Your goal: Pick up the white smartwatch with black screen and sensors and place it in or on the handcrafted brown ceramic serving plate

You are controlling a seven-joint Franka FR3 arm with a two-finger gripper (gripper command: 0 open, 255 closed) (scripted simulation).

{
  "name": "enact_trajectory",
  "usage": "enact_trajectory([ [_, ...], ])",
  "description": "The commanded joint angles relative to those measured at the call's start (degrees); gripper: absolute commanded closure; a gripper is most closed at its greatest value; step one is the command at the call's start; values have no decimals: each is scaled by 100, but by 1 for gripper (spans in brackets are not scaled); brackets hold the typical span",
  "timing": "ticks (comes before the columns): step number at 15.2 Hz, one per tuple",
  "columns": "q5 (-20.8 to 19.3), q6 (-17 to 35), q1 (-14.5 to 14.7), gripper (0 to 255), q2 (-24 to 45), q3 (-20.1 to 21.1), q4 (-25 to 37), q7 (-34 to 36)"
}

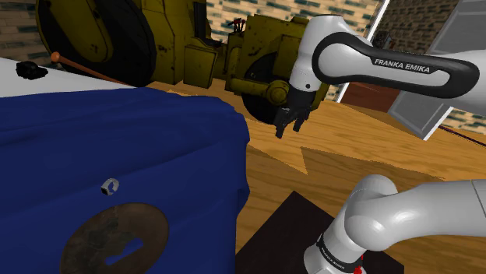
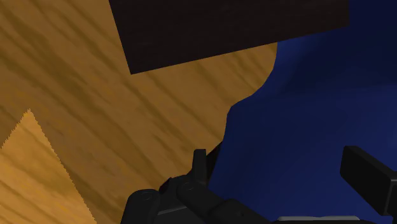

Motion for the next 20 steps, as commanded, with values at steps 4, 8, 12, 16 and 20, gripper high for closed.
enact_trajectory([
  [4,241,229,165,0,273,329,63,348],
  [8,510,540,362,0,719,757,239,798],
  [12,702,839,522,0,1246,1172,517,1241],
  [16,800,1110,644,0,1841,1576,896,1686],
  [20,785,1337,736,0,2496,1966,1375,2148],
])
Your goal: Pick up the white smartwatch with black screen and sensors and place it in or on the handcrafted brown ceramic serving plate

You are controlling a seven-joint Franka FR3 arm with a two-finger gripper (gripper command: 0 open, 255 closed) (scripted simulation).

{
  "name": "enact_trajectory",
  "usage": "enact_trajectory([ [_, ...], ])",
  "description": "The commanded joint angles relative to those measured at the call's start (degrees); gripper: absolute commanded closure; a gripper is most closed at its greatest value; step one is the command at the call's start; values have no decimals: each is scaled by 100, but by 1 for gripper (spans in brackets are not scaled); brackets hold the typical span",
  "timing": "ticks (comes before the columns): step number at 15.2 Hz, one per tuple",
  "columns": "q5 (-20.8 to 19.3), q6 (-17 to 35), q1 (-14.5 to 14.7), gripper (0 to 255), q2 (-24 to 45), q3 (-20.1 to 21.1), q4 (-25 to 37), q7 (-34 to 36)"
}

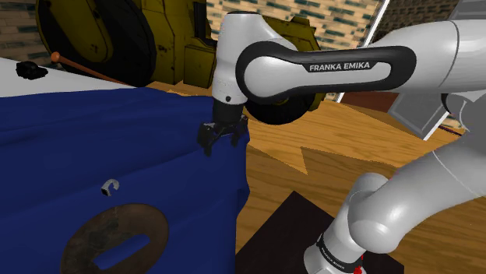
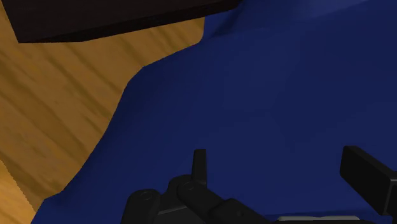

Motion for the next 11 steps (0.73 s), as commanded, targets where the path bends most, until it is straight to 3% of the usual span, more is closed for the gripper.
enact_trajectory([
  [1,-27,135,44,0,331,191,220,238],
  [11,-733,331,358,0,2284,990,1945,1540],
])
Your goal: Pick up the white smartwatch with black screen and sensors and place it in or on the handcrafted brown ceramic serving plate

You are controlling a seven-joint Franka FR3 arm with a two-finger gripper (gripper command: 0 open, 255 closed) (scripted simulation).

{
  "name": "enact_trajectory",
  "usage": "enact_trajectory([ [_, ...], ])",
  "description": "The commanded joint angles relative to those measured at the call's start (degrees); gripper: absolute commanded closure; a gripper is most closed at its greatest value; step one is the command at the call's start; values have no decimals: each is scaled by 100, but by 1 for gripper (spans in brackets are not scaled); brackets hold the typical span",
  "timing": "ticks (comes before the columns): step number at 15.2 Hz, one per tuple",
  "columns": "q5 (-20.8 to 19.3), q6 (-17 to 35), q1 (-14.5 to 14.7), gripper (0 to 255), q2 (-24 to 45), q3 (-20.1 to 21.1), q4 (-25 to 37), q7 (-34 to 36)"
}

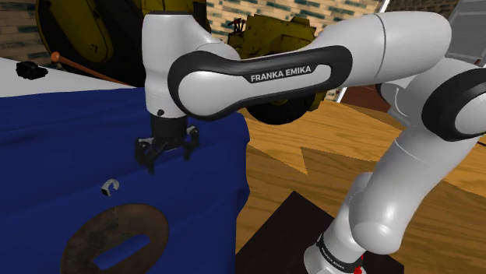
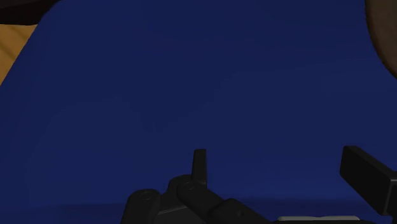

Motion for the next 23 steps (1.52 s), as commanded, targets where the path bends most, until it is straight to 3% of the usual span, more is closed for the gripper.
enact_trajectory([
  [1,-234,-31,98,0,470,119,466,274],
  [9,-1205,-481,898,0,2349,283,2593,1174],
  [17,-1270,50,879,0,2448,229,2148,1227],
  [23,-1270,50,879,0,2448,229,2148,1227],
])
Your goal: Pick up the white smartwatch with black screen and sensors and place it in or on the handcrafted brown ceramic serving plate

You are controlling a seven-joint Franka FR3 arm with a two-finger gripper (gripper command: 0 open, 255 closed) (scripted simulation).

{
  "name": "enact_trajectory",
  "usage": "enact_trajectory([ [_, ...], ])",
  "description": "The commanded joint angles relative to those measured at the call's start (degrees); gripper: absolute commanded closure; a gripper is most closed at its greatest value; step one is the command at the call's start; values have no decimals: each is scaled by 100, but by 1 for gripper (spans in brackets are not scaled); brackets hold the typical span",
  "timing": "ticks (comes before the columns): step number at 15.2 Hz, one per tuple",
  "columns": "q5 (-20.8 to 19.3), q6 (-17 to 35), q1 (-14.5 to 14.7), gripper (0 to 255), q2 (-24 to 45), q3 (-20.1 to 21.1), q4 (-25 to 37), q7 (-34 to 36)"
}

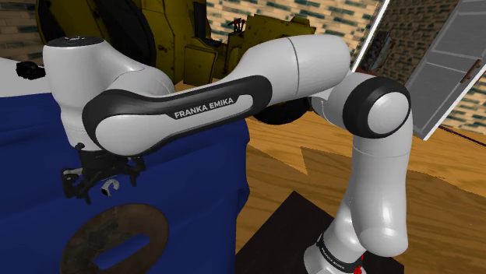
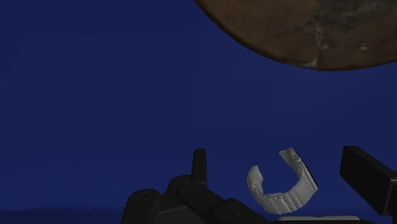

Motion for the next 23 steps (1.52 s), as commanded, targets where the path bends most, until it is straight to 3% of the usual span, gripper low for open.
enact_trajectory([
  [1,0,0,0,0,0,0,0,0],
  [2,0,0,0,0,0,0,0,0],
  [3,0,0,0,255,0,0,0,0],
  [12,-1,1,-1,255,0,1,0,0],
  [23,74,-802,55,255,-80,44,740,-93],
])
